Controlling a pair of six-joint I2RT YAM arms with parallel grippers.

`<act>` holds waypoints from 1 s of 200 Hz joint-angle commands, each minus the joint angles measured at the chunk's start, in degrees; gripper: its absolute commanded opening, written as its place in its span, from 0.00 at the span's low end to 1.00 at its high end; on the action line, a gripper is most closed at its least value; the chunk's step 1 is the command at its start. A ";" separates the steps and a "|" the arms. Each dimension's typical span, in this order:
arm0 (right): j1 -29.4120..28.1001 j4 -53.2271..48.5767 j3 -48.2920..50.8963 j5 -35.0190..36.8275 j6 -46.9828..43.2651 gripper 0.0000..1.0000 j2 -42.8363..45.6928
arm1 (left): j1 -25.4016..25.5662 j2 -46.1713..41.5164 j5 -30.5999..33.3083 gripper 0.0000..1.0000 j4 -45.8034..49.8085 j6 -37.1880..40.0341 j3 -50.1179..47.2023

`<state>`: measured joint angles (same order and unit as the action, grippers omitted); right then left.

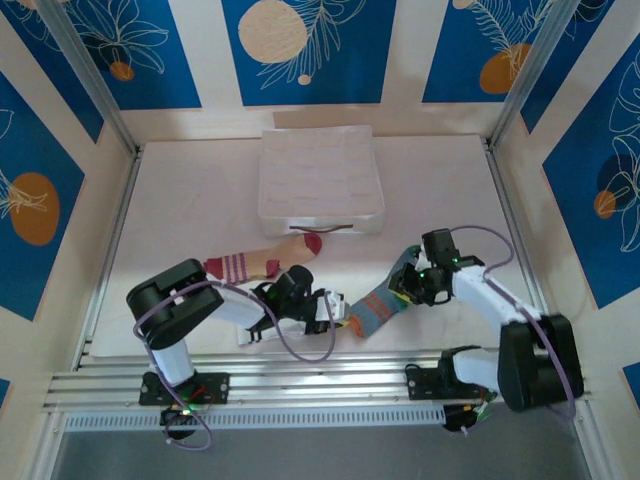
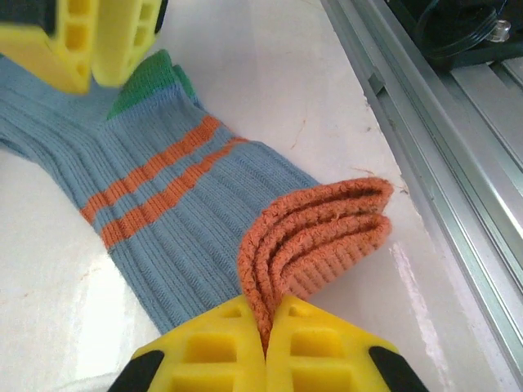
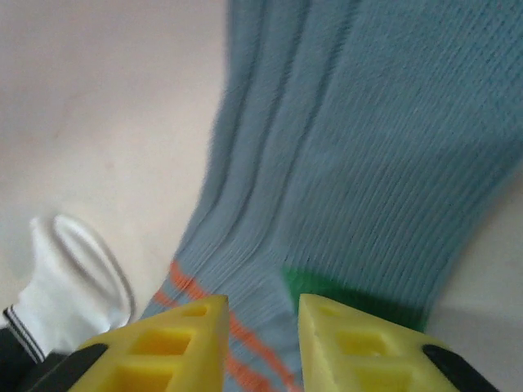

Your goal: Roll the socks

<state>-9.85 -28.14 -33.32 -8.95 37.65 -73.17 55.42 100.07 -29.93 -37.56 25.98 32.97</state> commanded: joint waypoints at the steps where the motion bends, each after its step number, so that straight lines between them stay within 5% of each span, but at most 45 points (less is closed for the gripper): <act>1: -0.26 7.45 -3.68 0.06 -1.70 0.25 -6.83 | 0.57 -2.78 0.72 0.00 3.36 -1.95 -0.78; 53: -3.36 10.34 -17.42 -3.05 -6.24 0.23 -21.55 | 0.99 -6.02 2.63 0.00 8.62 -4.71 -0.31; 91: -5.96 8.06 -19.21 -3.62 -7.42 0.48 -19.23 | 1.03 -5.45 4.03 0.00 16.04 -9.29 4.58; 200: -13.60 10.88 15.36 -4.61 8.96 0.47 28.94 | -0.34 3.02 -4.63 0.01 28.03 -17.81 17.12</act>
<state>-22.37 -17.82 -23.18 -12.93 40.95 -51.24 55.61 100.75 -29.58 -16.19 10.52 46.17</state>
